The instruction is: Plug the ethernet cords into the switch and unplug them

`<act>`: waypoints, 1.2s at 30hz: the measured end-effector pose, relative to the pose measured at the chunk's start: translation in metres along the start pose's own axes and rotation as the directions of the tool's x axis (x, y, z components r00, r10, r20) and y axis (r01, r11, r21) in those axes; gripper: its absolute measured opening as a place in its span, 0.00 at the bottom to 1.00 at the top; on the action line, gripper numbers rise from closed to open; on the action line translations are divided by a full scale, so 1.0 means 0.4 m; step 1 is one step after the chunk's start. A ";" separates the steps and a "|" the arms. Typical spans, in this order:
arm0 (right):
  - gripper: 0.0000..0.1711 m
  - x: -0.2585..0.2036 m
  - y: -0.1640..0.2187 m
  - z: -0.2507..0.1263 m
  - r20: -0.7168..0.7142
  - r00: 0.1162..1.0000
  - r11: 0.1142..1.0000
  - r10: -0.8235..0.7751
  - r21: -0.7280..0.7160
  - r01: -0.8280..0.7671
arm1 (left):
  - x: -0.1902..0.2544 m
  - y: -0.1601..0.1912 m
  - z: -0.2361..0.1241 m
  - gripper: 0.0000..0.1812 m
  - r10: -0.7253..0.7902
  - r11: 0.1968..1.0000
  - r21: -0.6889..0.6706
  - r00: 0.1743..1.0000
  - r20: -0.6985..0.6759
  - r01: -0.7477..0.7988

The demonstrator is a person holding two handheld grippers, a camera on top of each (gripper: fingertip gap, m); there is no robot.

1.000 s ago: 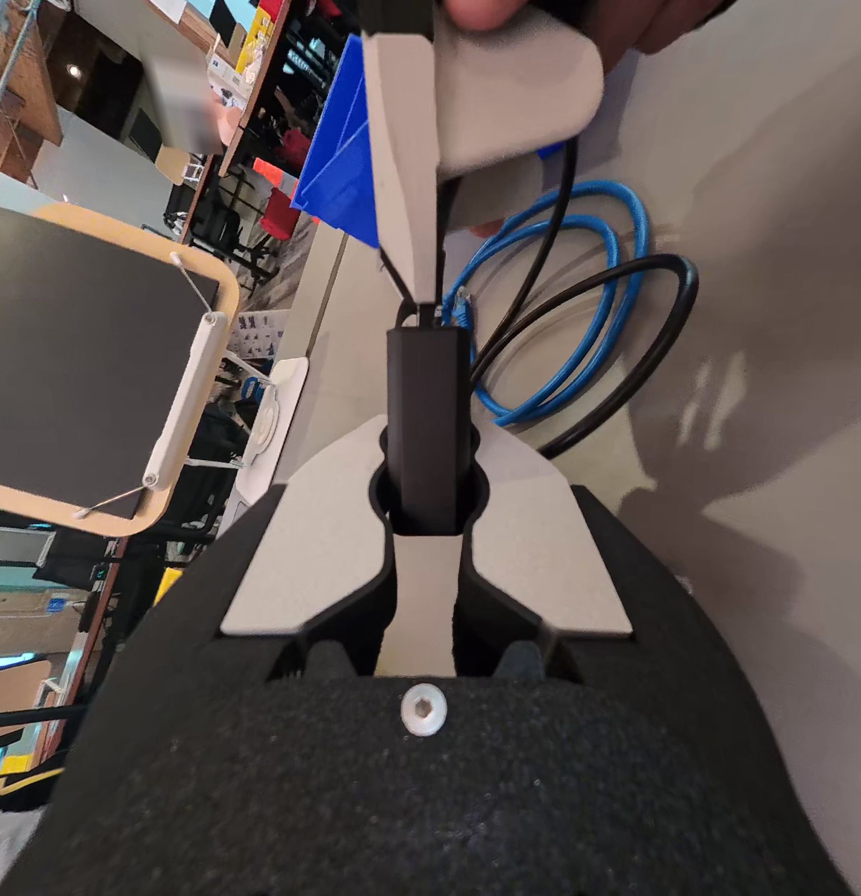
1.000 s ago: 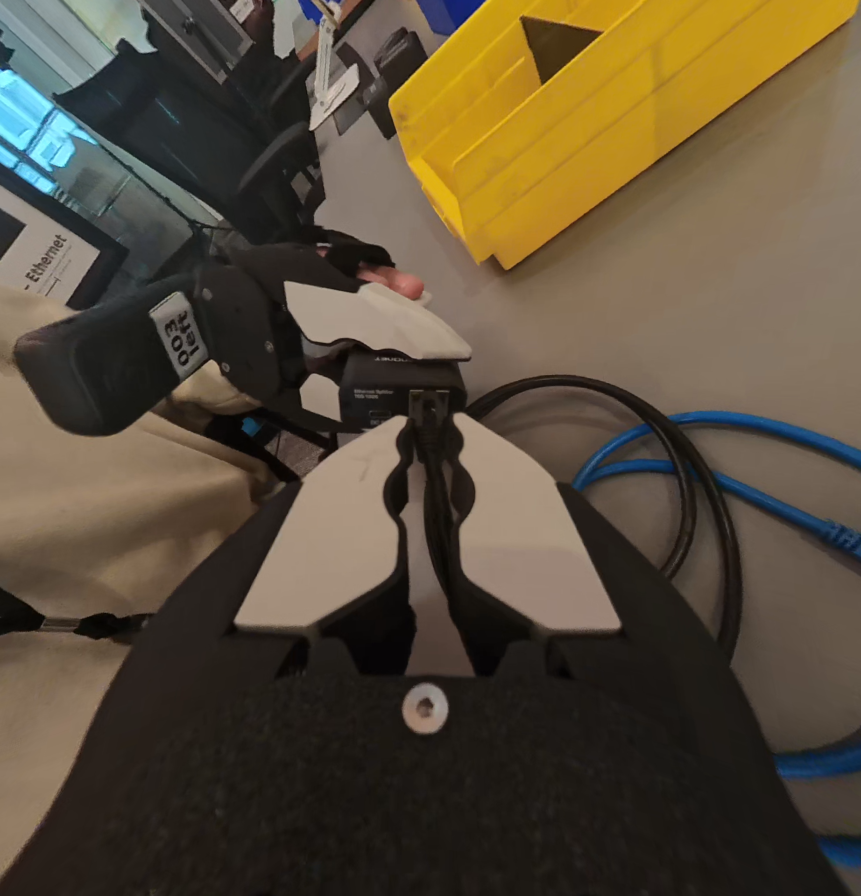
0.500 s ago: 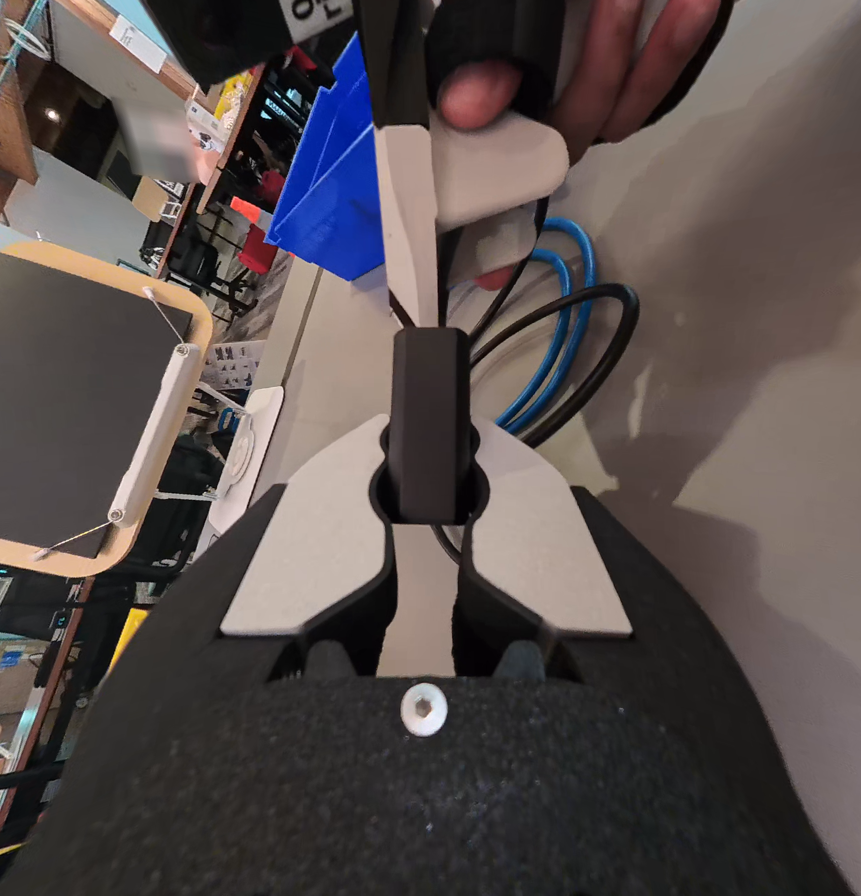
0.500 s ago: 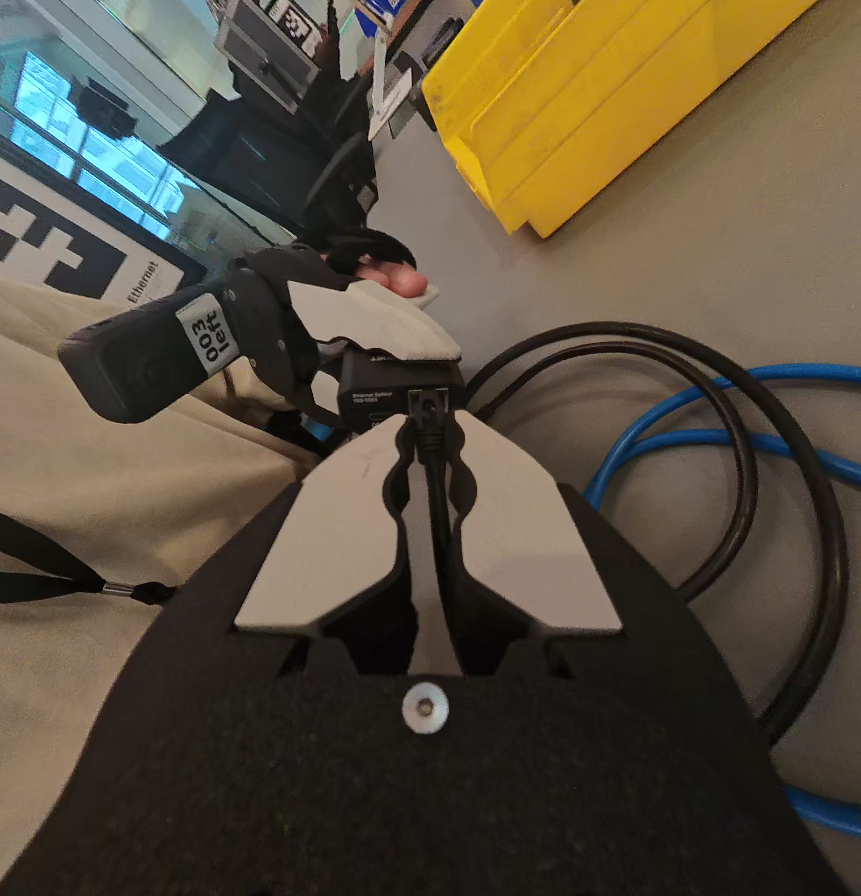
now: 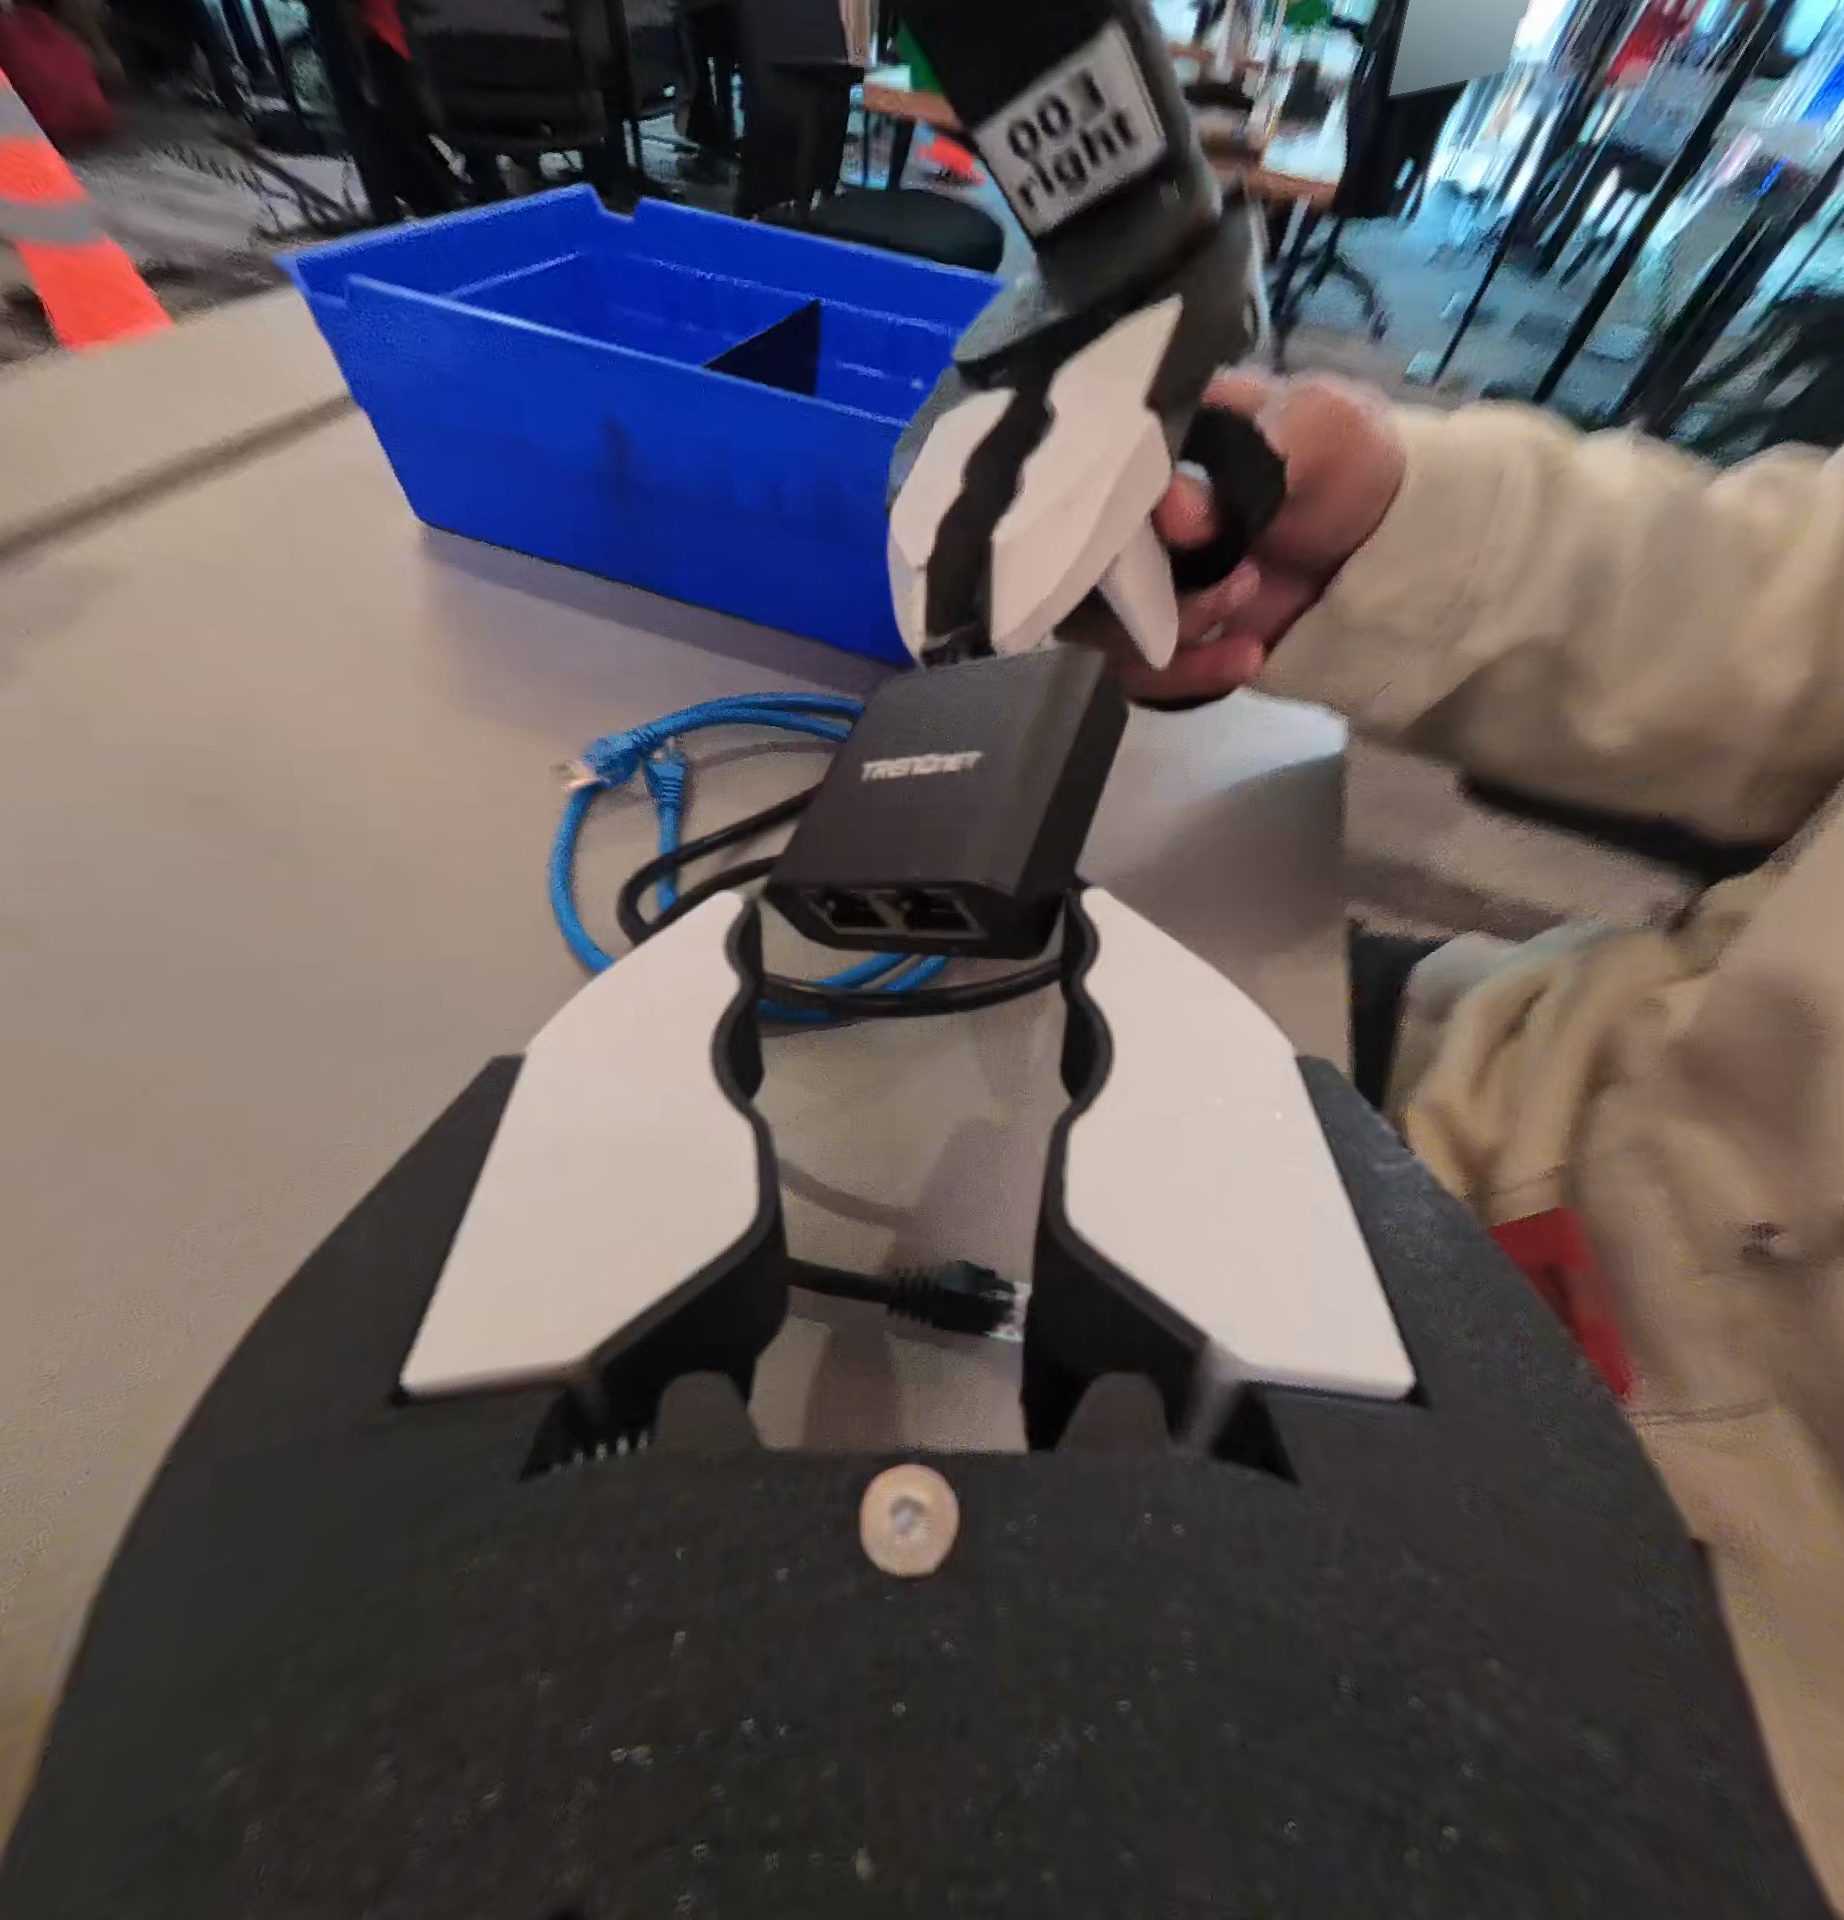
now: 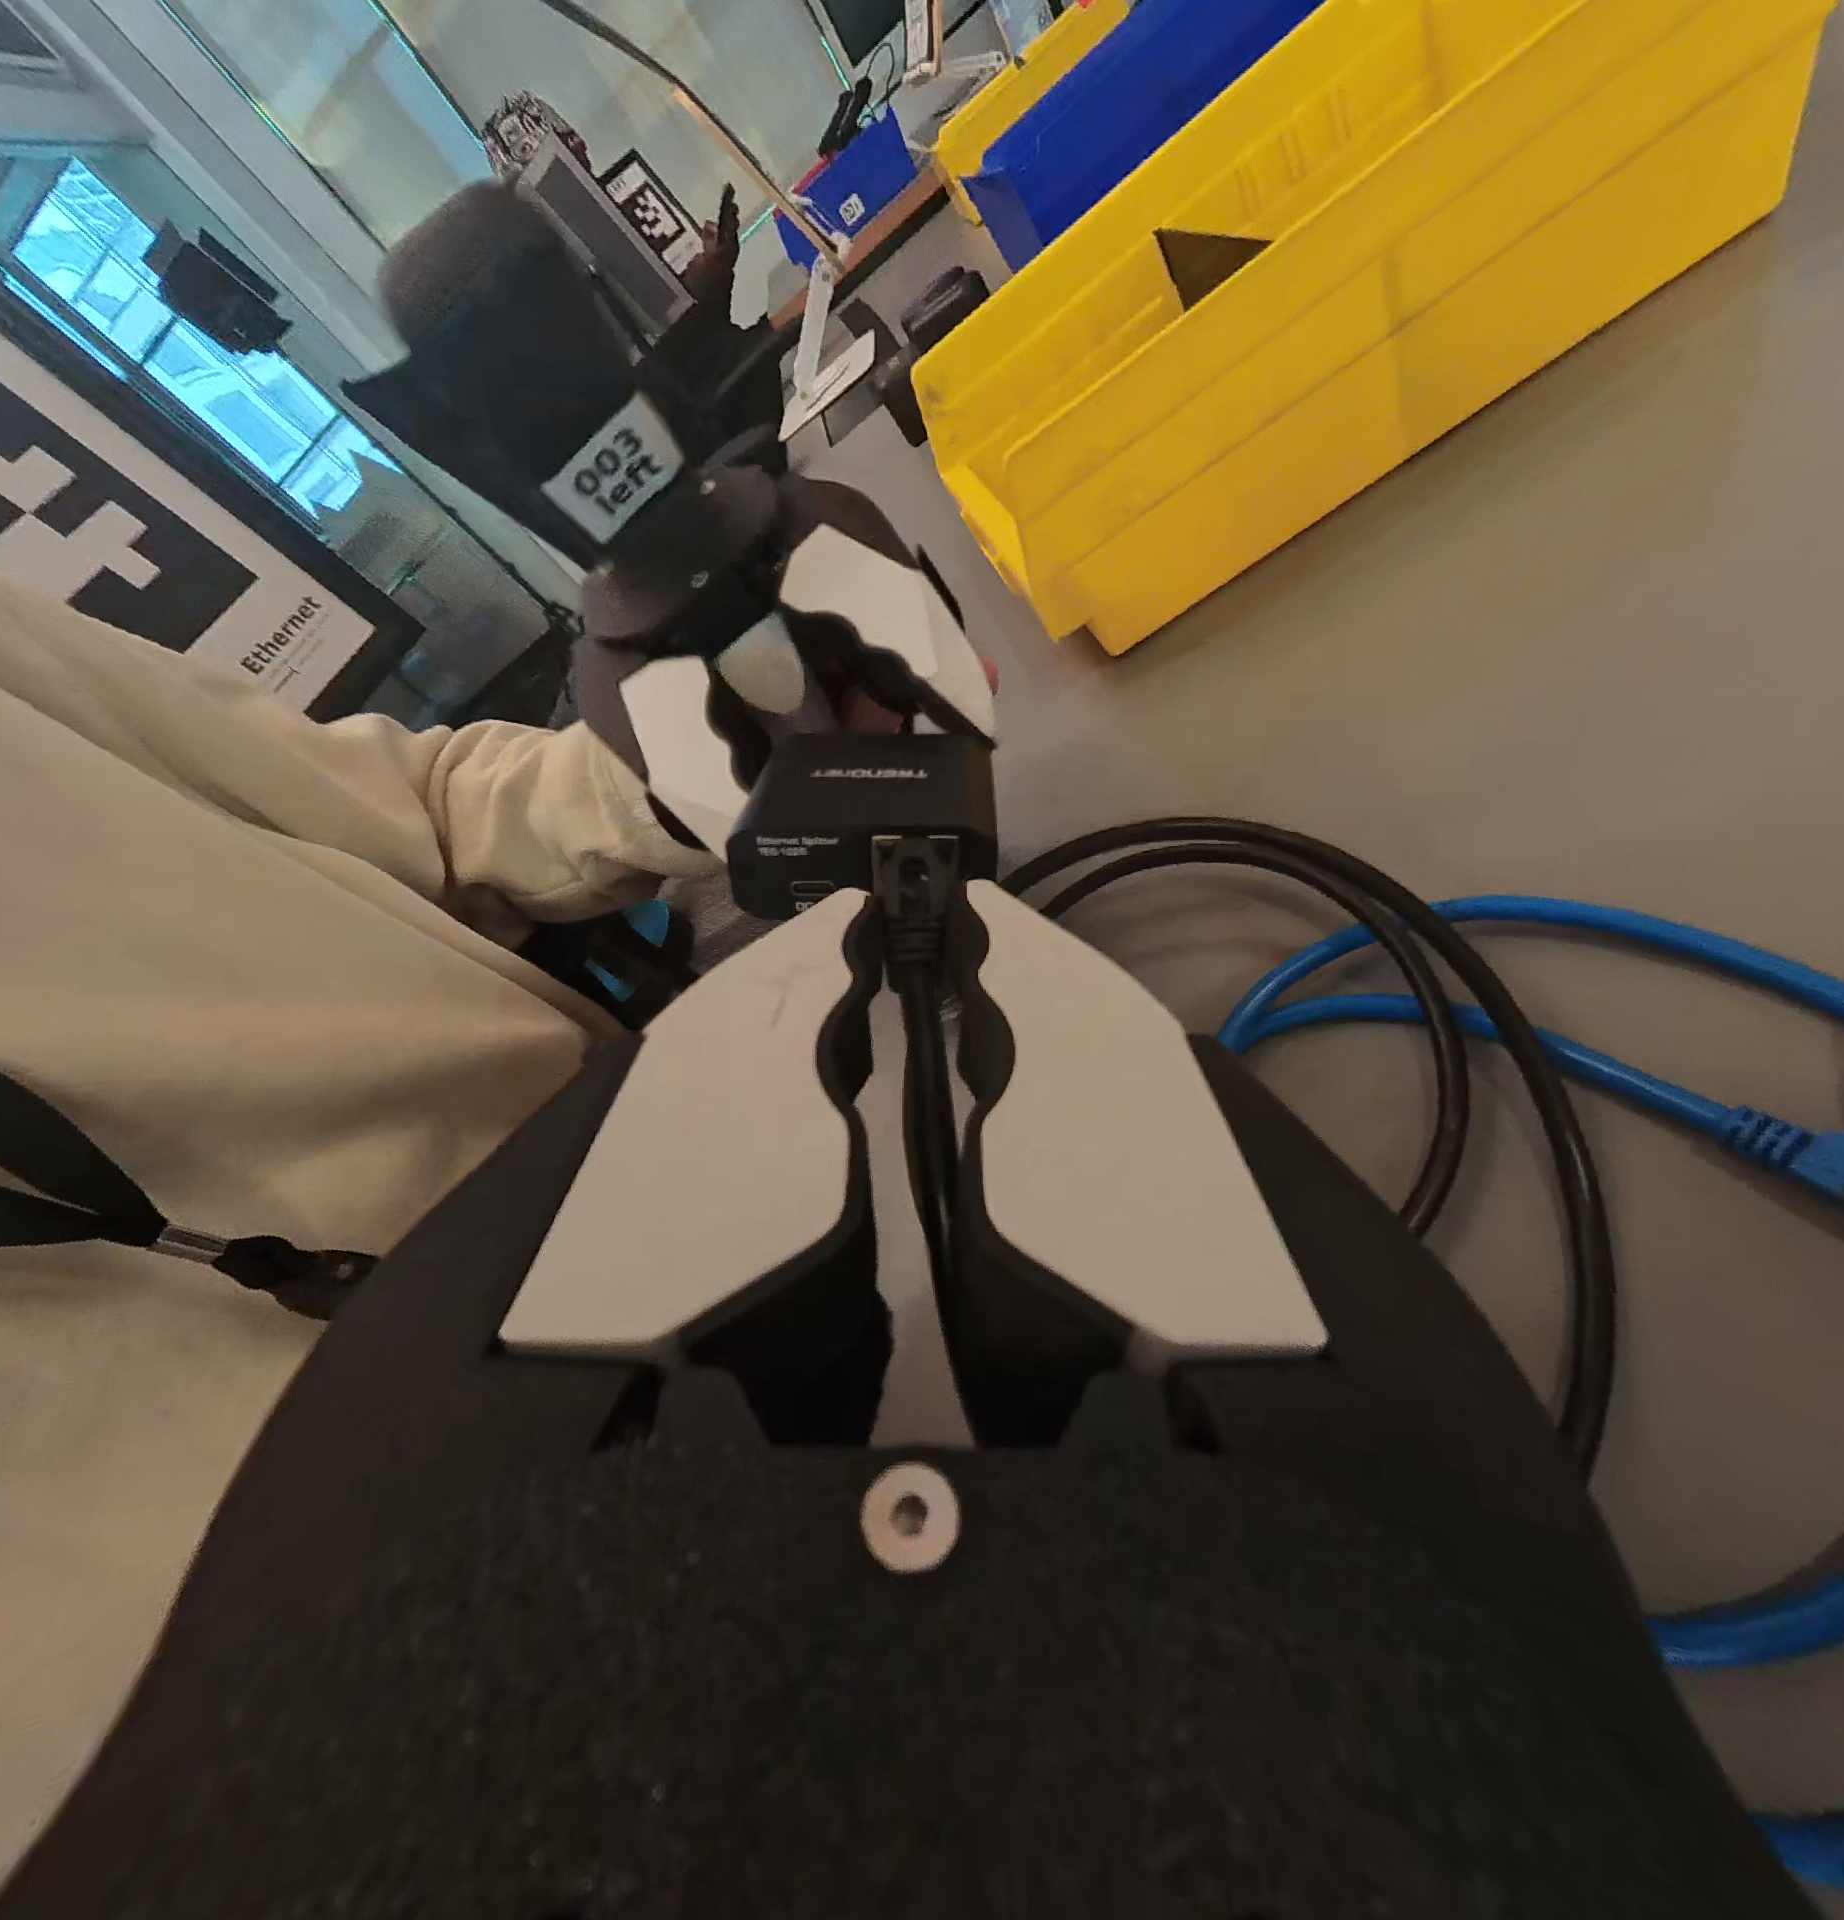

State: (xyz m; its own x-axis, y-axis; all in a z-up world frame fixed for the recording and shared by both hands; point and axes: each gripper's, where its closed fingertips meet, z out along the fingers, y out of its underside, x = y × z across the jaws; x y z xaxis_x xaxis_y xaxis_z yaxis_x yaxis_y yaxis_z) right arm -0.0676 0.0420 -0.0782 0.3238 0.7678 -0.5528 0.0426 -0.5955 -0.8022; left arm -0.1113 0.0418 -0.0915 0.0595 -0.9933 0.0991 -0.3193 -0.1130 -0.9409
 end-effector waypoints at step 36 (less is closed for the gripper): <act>0.07 -0.054 0.089 0.137 0.017 0.993 0.991 -0.121 -0.055 0.122 | 0.040 -0.126 -0.020 0.26 -0.188 0.955 0.176 0.945 -0.268 0.240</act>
State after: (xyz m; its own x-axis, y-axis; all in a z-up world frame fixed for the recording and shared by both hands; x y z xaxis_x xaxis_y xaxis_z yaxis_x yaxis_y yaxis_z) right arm -0.1249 0.0172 -0.1074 0.3003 0.8381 -0.4554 0.1341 -0.5098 -0.8498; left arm -0.1019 0.0314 -0.0399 -0.1374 -0.9237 0.3576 -0.1242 -0.3421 -0.9314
